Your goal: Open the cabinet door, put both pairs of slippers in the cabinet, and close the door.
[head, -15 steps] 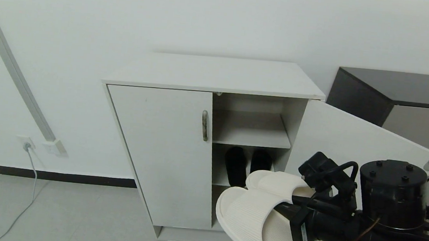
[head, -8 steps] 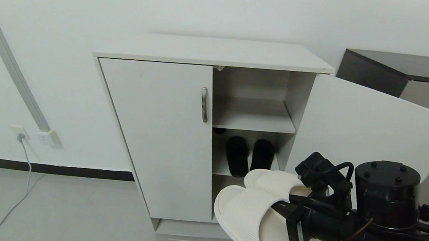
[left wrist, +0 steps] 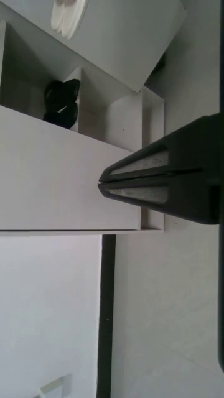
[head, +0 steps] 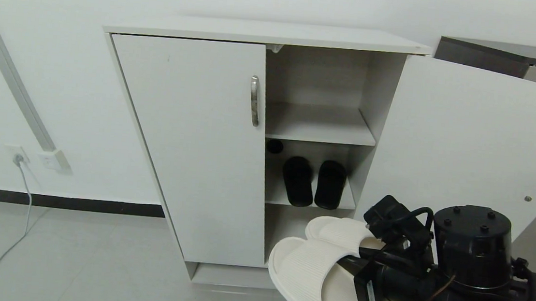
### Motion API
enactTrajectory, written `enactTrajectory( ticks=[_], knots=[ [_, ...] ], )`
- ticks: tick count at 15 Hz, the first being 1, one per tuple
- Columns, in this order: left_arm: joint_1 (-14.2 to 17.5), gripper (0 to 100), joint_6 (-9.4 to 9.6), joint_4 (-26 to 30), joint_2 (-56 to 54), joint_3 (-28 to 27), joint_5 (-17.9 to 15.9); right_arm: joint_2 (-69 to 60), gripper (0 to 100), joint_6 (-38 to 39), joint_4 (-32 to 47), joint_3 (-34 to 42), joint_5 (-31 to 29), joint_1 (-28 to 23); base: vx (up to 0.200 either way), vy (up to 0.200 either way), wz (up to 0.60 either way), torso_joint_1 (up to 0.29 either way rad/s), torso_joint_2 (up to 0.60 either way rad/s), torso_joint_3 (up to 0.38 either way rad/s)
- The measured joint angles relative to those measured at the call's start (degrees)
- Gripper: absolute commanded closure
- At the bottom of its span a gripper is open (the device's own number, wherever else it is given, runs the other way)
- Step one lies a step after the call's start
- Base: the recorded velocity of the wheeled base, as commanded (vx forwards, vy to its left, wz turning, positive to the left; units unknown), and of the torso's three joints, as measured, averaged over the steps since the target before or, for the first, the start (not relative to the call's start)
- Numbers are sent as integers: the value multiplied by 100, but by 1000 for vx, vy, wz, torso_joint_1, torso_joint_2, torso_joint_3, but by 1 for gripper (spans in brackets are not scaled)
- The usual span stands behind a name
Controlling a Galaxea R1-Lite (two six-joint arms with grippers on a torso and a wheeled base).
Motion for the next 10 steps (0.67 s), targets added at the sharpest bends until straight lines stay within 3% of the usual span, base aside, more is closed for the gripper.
enactTrajectory(
  ticks=[5, 7, 10],
  knots=[
    [0, 100, -6, 0, 0, -2, 0, 188, 100, -9, -404, -4, -48, 24, 0, 0, 0, 0, 0, 0],
    [0, 100, 5, 0, 0, -2, 0, 339, 100, 49, -400, -238, -762, 79, 0, 0, 0, 0, 0, 0],
    [0, 100, 10, 0, 0, -2, 2, 819, 100, 538, -118, -1591, -2277, 267, 0, 0, 0, 0, 0, 0]
  ],
)
